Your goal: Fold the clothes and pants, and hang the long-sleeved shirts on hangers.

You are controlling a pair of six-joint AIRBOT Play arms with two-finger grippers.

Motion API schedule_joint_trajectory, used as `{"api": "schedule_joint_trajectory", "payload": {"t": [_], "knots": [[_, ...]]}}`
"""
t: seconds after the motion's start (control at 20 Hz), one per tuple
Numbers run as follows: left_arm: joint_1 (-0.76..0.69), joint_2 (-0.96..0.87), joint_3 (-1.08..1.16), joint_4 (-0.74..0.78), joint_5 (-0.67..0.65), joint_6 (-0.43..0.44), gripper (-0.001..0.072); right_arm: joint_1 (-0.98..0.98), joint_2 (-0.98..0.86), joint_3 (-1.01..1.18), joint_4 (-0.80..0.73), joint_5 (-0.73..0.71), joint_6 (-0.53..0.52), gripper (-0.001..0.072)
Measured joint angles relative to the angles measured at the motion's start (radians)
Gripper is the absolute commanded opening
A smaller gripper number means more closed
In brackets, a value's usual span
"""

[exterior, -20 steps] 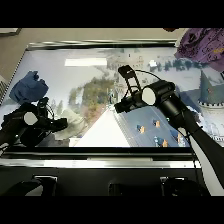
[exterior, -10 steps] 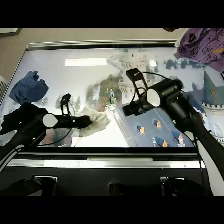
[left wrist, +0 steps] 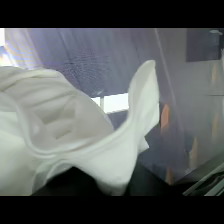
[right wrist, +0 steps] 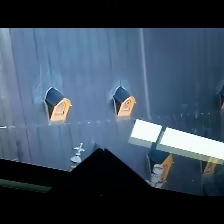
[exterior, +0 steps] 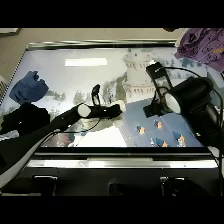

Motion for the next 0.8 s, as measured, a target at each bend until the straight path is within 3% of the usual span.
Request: {"api": "schedule_joint_trajectory", "payload": {"t": [0.05,0.1,0.15,0.25,0.3,0.45,0.65,0.8], "knots": [[-0.014,-0.037,0.040,-0.028,-0.008,0.000,0.0554,0.000,0.005,0.000,-0.019,0.006,0.001,0.0026],[-0.030,-0.074,0.080,-0.056,-0.016,0.000,0.0618,0.000,0.008,0.000,-0.036,0.011,0.003,0.0027],[-0.040,-0.101,0.115,-0.074,-0.023,0.000,0.0618,0.000,0.010,0.000,-0.053,0.013,0.003,0.0050],[-0.043,-0.132,0.167,-0.100,-0.049,0.005,0.0618,0.000,0.012,0.000,-0.090,0.008,0.013,0.0183],[-0.030,-0.135,0.183,-0.105,-0.076,0.011,0.0618,0.000,0.013,-0.001,-0.108,-0.005,0.027,0.0215],[0.062,-0.108,0.209,-0.062,-0.202,0.020,0.0618,-0.022,0.013,-0.002,-0.150,-0.056,0.119,0.0357],[0.269,-0.006,0.221,0.077,-0.442,0.033,0.0616,-0.217,0.012,-0.009,-0.084,-0.117,0.290,0.0361],[0.426,0.083,0.224,0.149,-0.571,0.081,0.0612,-0.462,-0.004,-0.080,0.237,-0.193,0.270,0.0366]]}}
